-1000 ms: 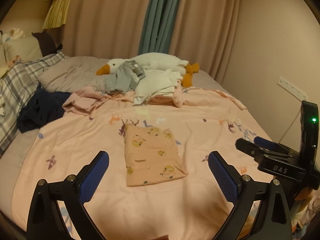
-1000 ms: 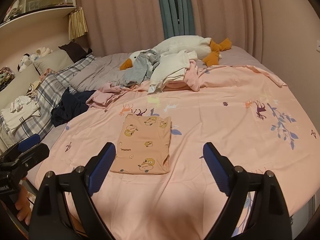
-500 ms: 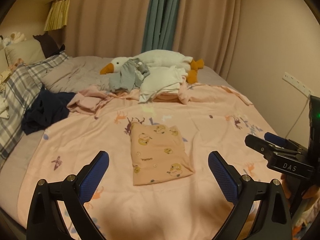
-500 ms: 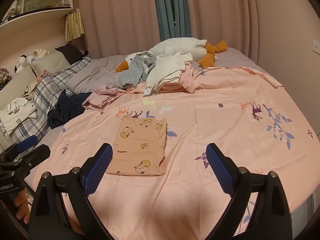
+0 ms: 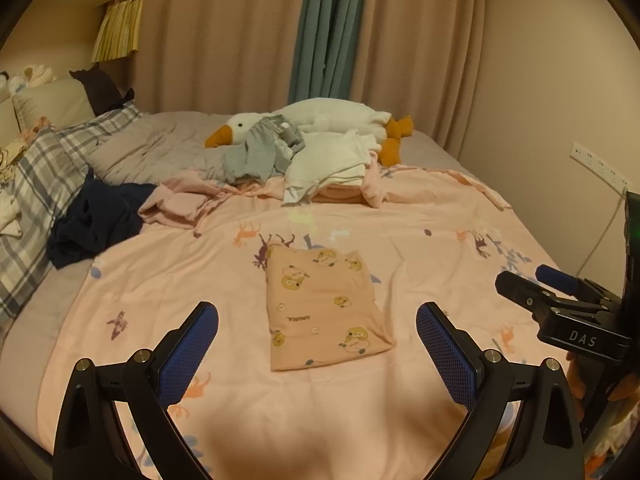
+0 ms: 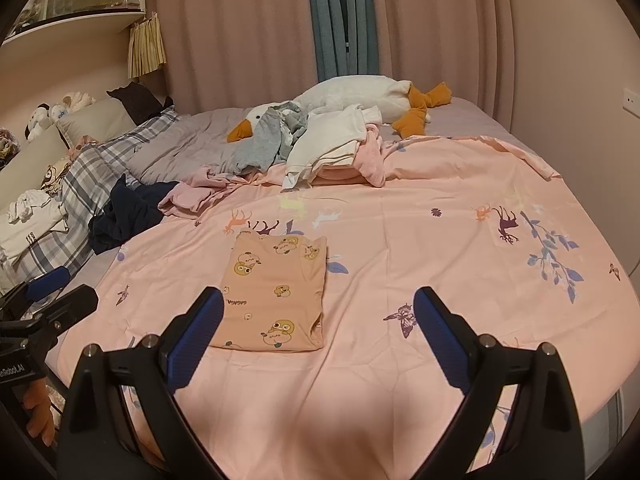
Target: Fold small clothes
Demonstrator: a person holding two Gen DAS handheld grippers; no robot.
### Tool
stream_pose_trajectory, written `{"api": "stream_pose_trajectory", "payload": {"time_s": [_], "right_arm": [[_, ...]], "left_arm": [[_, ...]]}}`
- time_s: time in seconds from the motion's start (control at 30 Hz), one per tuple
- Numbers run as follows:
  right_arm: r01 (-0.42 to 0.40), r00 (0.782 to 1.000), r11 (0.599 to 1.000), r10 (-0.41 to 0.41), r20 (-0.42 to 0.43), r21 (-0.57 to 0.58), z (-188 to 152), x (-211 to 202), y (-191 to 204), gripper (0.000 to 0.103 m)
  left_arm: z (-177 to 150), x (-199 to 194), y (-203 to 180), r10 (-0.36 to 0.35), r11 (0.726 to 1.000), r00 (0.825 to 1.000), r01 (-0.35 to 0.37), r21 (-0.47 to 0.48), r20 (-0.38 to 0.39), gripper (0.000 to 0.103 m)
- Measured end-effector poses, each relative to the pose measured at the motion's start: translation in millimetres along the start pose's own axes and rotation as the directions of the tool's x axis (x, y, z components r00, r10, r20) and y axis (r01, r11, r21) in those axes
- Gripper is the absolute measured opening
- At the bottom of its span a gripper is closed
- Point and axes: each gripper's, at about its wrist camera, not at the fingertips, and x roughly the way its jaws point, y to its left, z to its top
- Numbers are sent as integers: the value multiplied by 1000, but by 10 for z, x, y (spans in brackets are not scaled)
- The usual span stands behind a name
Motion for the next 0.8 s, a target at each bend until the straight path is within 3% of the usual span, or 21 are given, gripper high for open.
{"api": "stream_pose_trajectory", "payload": {"time_s": [0.8], "right_arm": [[25,1000,1000,-25,-12,7,8,28,-7,97]], "left_arm": [[-8,50,-22,5,1000,1000,-5,0,-14,99]]}}
